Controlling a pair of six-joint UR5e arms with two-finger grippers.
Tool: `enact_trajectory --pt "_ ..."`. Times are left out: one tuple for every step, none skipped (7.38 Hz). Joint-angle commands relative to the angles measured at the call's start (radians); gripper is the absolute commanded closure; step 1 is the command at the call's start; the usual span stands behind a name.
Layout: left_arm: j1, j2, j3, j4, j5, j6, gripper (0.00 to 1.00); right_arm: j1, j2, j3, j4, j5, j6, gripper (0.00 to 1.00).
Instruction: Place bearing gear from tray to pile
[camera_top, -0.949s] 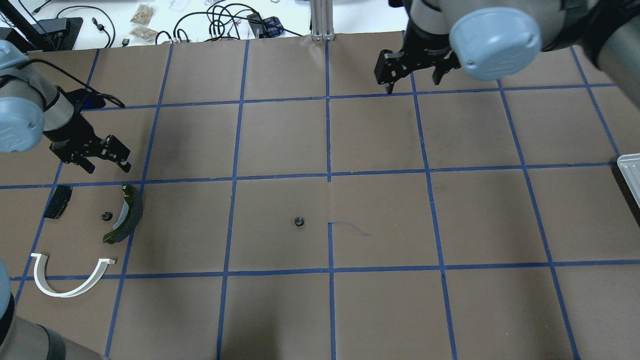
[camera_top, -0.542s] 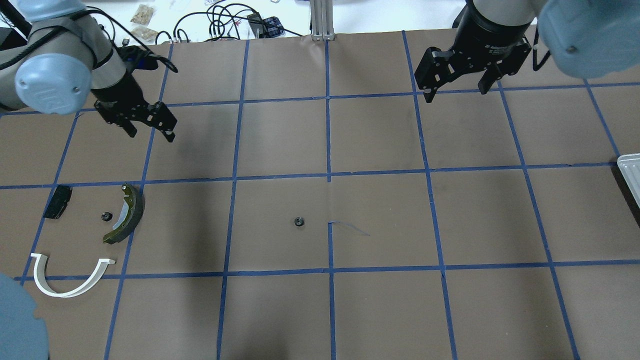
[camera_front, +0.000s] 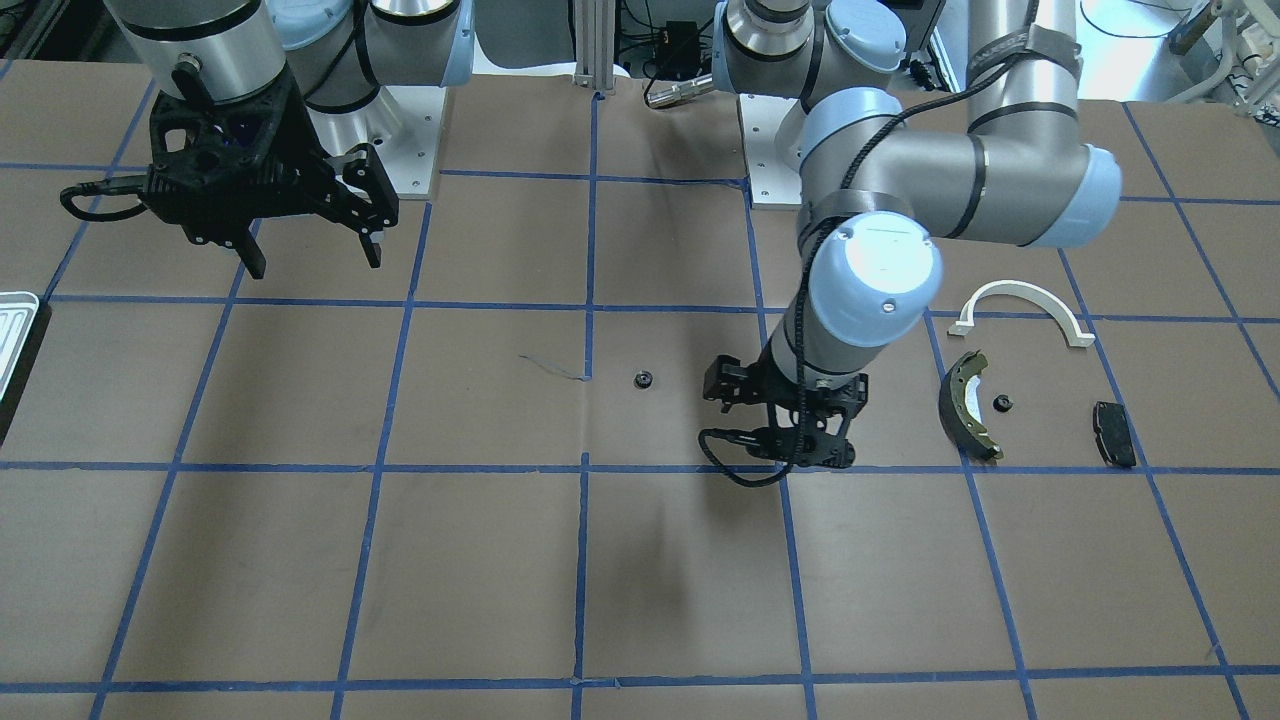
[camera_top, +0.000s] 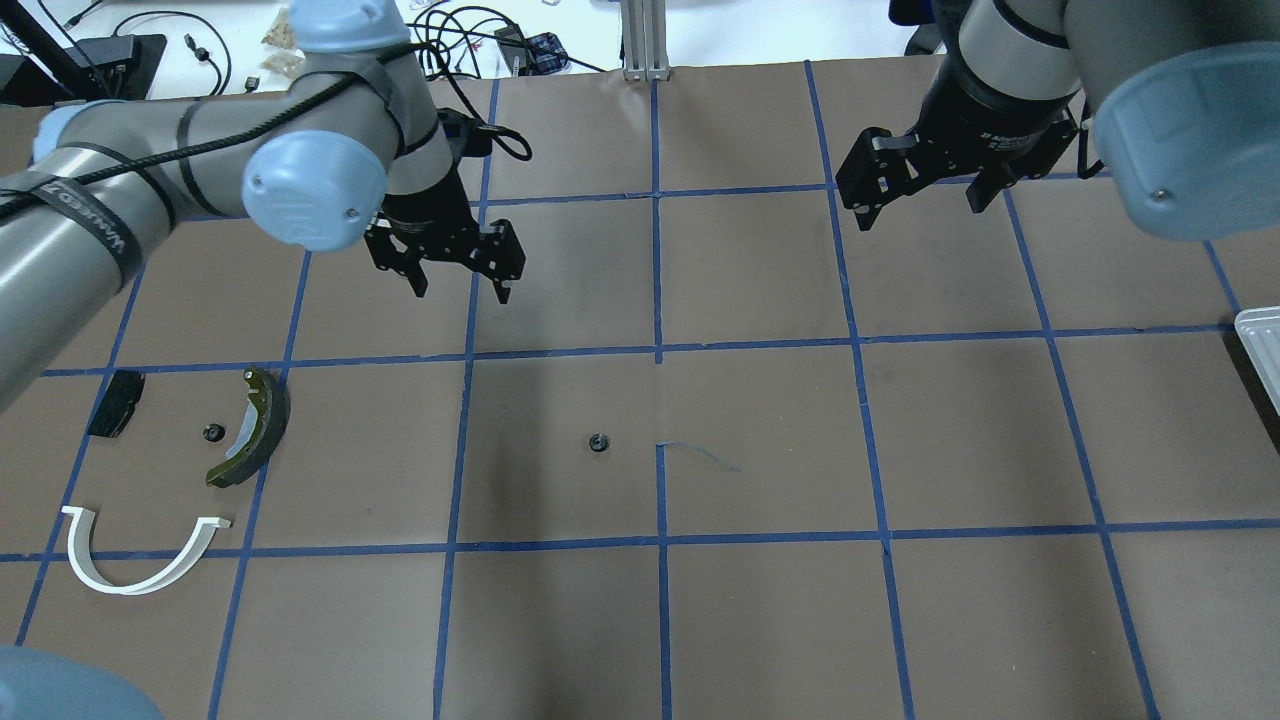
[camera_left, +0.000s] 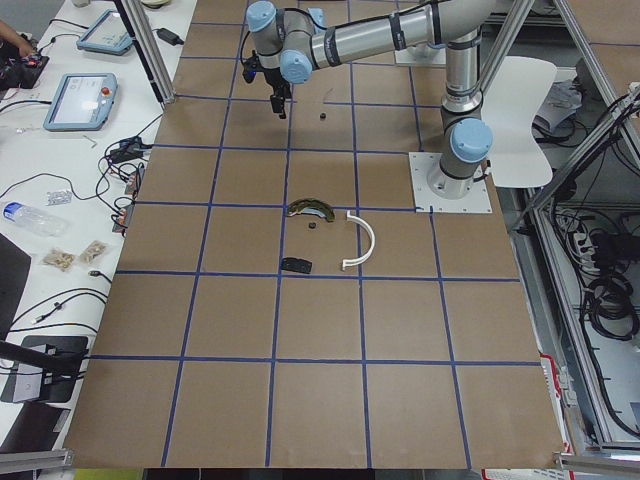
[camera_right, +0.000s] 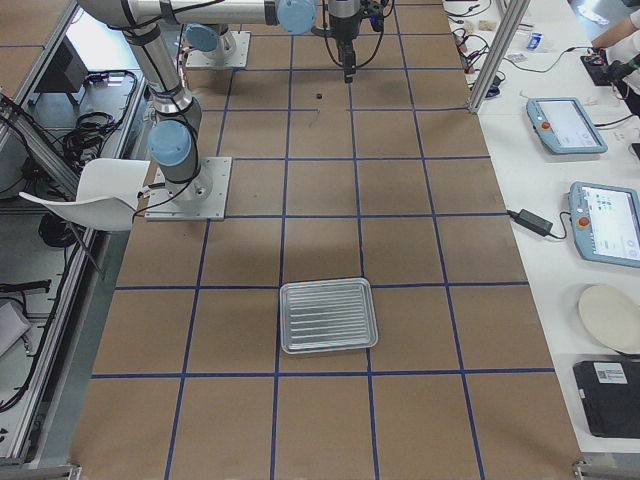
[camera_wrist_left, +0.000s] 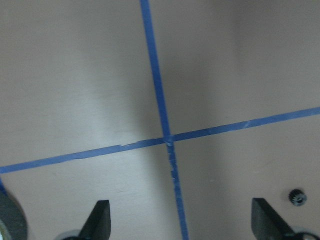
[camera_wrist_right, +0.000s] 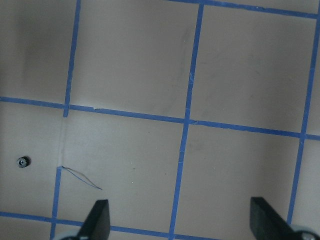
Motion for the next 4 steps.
enact_trajectory --pt "-0.091 -0.021 -0.075 0.07 -0.05 -0.14 0.0 -0.001 0.0 -0.019 0.025 -0.017 0.078 0.0" --pt "-0.137 -0.03 -0.115 0.145 -0.058 -0.171 0.0 -0.01 0.001 -0.028 0.034 -0.013 0.075 0.0" --pt "-0.151 -0.039 -0.151 0.159 -0.058 -0.195 0.0 -0.016 0.0 -0.027 0.046 -0.005 0.078 0.0" --pt "-0.153 -0.051 -0.188 0.212 -0.1 -0.201 0.0 -0.017 0.001 -0.032 0.045 -0.007 0.08 0.0"
